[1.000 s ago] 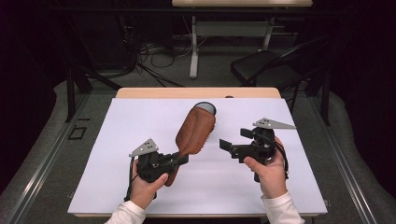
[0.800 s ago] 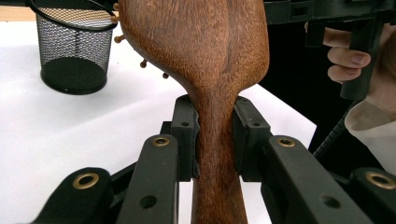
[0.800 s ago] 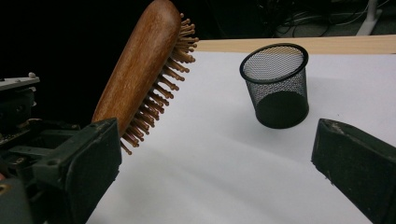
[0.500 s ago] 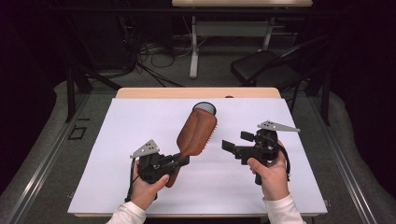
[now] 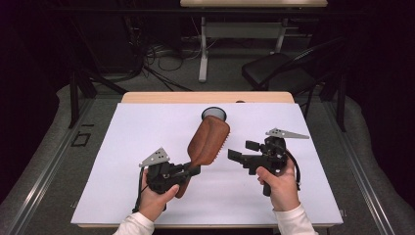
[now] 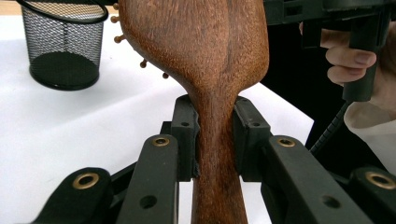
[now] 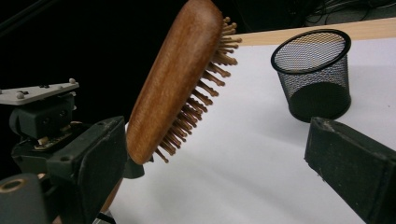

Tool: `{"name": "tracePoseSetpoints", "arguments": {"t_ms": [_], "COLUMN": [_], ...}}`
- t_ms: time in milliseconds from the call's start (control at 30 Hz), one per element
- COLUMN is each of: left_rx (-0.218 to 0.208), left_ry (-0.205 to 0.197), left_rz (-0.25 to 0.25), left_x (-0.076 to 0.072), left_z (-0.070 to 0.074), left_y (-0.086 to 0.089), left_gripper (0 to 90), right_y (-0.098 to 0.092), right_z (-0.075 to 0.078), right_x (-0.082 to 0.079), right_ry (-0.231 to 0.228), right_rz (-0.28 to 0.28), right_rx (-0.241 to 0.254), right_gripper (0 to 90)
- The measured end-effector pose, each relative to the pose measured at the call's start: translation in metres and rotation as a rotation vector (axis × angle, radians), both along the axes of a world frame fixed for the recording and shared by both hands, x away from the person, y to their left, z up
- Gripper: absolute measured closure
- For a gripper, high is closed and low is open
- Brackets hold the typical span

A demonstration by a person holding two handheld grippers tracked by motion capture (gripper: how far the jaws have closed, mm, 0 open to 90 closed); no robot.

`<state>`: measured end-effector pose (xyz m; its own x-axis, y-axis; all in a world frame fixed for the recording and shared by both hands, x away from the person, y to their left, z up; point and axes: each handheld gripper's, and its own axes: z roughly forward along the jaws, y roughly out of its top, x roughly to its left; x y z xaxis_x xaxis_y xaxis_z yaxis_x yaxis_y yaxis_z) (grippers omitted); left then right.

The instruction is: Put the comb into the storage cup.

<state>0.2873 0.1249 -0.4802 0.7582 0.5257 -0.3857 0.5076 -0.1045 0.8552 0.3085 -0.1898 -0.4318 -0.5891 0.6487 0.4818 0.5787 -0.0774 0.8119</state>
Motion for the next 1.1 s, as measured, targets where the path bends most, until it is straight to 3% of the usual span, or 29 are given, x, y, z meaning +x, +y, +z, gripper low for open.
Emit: {"name": "tracePoseSetpoints", "arguments": {"t_ms": [433,1100], "left_rx": [0.018,0.015], "left_ry": [0.006,0.0], "left_rz": [-0.047,-0.105], "left_x": [-0.006,-0.014], "left_z": [-0.004,-0.005], "left_y": [-0.012,-0.024], "left_gripper": [73.1,73.1], "right_y": [0.003,0.004], "right_z": [-0.004,-0.015], "right_x": [0.002,0.009], "right_ry": [0.043,0.092], "right_rz": [0.04,0.07], "right_rx": [0.08,0.132], "right_gripper": [6.8,12.2]}}
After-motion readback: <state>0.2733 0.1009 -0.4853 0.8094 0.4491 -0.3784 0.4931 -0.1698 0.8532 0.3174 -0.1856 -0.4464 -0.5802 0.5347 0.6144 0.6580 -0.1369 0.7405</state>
